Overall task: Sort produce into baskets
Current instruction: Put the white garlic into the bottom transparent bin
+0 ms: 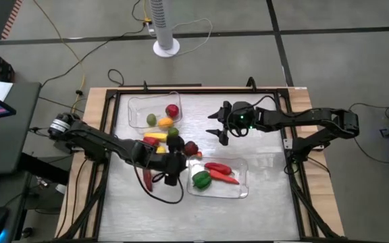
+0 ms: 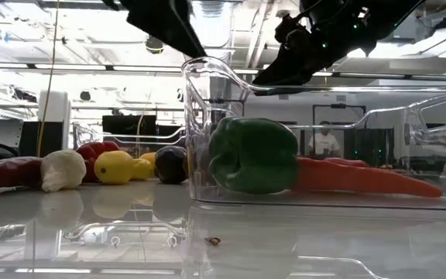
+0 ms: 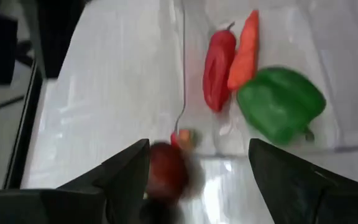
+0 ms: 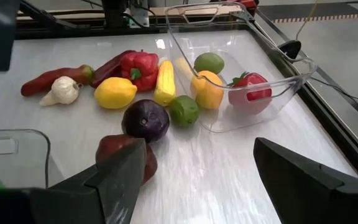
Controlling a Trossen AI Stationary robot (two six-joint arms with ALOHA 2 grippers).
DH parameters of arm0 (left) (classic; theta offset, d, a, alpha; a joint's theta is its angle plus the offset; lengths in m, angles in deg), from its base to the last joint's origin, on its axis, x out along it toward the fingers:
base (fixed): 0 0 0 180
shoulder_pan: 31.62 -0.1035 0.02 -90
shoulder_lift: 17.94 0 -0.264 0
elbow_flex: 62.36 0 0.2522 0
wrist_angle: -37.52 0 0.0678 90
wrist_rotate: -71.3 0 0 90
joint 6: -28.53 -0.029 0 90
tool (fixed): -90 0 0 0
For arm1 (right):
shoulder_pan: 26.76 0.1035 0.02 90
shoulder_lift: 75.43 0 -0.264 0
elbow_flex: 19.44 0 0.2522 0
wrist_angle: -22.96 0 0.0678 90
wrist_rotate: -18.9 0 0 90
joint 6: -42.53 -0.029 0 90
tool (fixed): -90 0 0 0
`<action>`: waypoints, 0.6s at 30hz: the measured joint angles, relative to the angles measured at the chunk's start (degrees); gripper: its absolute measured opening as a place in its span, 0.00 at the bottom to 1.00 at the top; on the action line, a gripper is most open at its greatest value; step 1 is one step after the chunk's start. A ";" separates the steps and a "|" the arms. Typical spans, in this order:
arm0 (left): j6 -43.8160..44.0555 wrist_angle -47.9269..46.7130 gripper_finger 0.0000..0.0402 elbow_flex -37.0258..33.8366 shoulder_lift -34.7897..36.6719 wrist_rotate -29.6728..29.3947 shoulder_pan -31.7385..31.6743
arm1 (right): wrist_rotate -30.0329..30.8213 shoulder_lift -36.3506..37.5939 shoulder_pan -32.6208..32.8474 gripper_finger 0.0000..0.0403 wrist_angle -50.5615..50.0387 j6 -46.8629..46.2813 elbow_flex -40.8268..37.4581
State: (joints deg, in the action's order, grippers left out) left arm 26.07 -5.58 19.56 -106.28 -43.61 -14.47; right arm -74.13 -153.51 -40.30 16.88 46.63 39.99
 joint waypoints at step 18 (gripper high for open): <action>21.71 -12.06 0.65 -16.04 8.01 9.11 5.07 | 0.12 0.00 0.03 0.81 -0.22 -0.66 0.00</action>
State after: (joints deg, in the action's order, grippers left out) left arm 47.77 -17.65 3.53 -98.27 -34.49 -9.40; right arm -74.01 -153.51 -40.28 16.66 45.97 39.99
